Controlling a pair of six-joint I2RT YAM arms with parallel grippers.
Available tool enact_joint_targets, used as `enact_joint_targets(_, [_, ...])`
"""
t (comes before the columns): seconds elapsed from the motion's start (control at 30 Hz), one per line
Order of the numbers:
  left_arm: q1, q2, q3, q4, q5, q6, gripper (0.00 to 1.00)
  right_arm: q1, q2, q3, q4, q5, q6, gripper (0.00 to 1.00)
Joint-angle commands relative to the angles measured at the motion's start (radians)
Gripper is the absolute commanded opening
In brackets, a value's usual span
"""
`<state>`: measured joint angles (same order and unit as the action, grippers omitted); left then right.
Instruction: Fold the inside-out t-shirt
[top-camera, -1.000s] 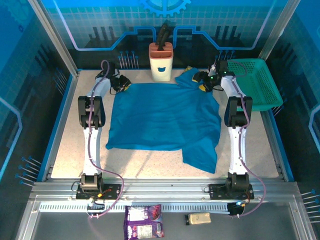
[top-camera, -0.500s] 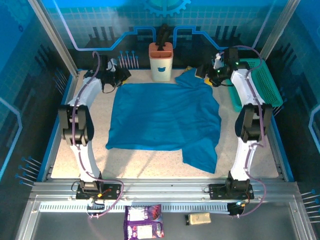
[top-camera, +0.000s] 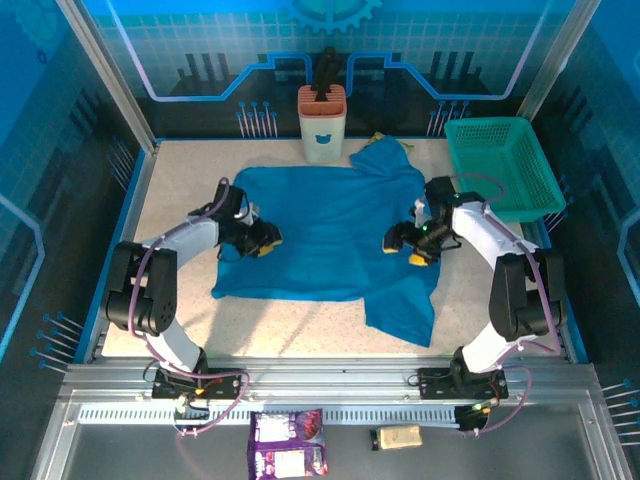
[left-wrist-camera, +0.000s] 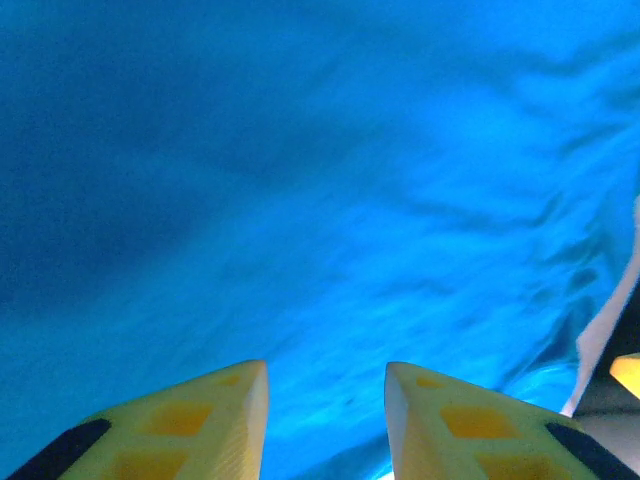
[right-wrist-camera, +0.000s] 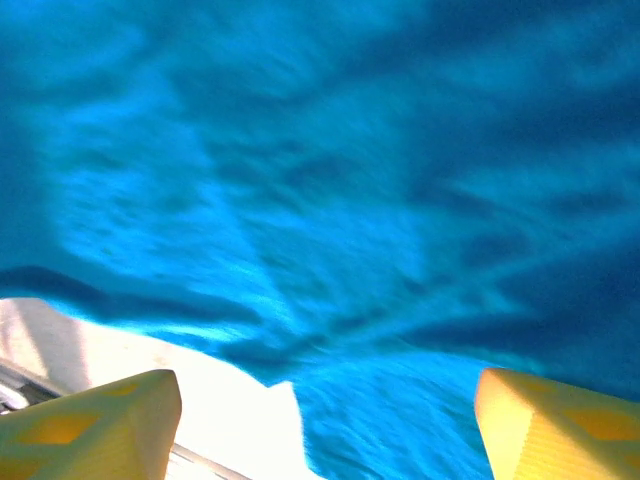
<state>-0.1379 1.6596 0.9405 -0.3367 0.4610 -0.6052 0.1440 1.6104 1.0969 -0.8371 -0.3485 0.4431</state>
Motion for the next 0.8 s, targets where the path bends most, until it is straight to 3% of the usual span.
enact_joint_targets(0.0, [0.003, -0.040, -0.081, 0.045, -0.030, -0.028, 0.37, -0.004, -0.037, -0.103, 0.071, 0.091, 0.037, 0.80])
enact_joint_targets(0.2, [0.030, -0.019, -0.188, 0.071, -0.100, -0.040, 0.38, -0.058, -0.038, -0.269, 0.172, 0.228, 0.095, 0.88])
enact_joint_targets(0.4, [0.052, -0.052, -0.227, 0.075, -0.107, -0.039, 0.38, -0.091, -0.067, -0.314, 0.194, 0.216, 0.125, 0.89])
enact_joint_targets(0.53, [0.052, -0.155, -0.229, 0.054, -0.111, -0.051, 0.40, -0.085, -0.125, -0.273, 0.149, 0.223, 0.117, 0.88])
enact_joint_targets(0.77, [0.055, -0.377, -0.247, -0.167, -0.333, -0.081, 0.44, -0.064, -0.198, -0.189, 0.069, 0.223, 0.108, 0.88])
